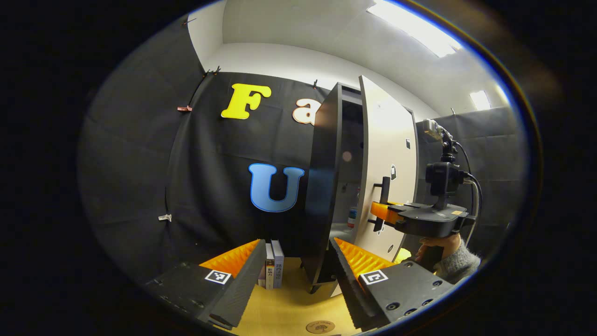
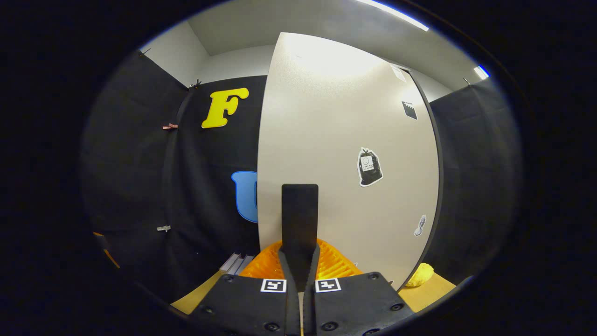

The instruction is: Open the cabinet door with the right hand, grasp the bottle in the cabinet with the left hand and place it on the coaster, then close the cabinet door with the right hand.

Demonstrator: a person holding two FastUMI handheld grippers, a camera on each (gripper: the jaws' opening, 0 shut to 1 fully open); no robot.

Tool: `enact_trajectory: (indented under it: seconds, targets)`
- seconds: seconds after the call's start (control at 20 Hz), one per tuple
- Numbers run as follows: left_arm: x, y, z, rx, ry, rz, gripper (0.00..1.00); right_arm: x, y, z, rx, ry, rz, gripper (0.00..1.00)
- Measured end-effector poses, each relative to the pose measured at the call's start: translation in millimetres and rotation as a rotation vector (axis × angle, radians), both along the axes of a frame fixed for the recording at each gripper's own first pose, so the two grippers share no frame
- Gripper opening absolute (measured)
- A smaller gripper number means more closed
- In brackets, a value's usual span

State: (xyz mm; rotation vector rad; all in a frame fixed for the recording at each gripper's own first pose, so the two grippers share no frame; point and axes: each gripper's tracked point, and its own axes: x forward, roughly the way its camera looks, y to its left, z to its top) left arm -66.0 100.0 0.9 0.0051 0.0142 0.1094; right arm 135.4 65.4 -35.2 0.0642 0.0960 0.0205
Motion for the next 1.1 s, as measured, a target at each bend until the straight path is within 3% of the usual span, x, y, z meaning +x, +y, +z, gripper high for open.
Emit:
enact_trajectory:
  seconds: [0.35,0.4,0.55,0.8,1.1]
  targets:
    - [11,-23,-7,0.009,0.023,-0.065,0.85,-39,-25,7,-0.013,0.002,0.018,0.07]
    - [11,-28,-9,0.009,0.025,-0.077,0.89,-43,-28,7,-0.016,0.008,0.022,0.08]
    - [17,-38,-15,0.005,0.037,-0.115,0.85,-55,-40,9,-0.017,0.019,0.023,0.1]
    - [26,-53,-22,-0.002,0.053,-0.199,0.85,-76,-61,11,-0.02,0.034,-0.009,0.07]
    - [33,-85,-32,-0.015,0.077,-0.322,0.85,-103,-99,16,-0.045,0.044,-0.111,0.07]
